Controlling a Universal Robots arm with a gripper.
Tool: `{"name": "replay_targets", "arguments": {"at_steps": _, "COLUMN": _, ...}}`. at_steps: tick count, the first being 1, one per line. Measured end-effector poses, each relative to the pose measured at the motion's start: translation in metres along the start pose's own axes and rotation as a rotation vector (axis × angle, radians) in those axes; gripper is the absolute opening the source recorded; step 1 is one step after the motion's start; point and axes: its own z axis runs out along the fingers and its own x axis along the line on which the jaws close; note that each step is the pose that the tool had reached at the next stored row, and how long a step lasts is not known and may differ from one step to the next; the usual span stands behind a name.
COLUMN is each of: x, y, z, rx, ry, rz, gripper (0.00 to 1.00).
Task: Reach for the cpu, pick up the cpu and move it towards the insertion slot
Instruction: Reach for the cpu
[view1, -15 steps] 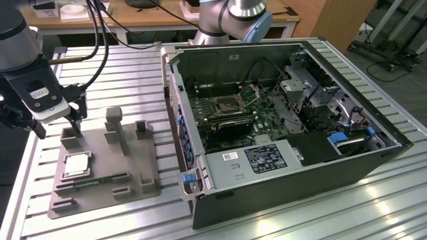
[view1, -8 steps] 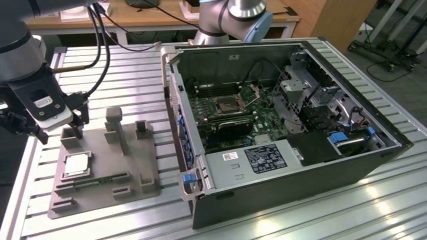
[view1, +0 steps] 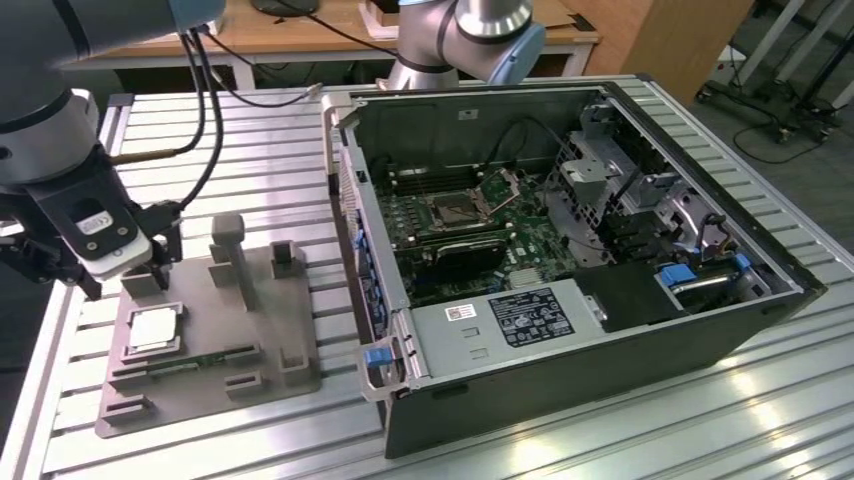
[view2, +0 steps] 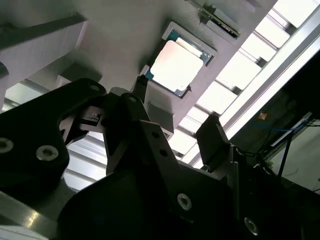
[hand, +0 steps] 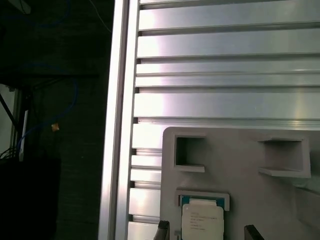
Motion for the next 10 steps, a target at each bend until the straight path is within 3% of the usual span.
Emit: {"name": "replay_targets", "arguments": {"at_steps": 10, "x": 0.0002, "y": -0.0093, "z": 0.0180, "rx": -0.0027, "ry": -0.0003, "rz": 0.000, "gripper": 0.66}}
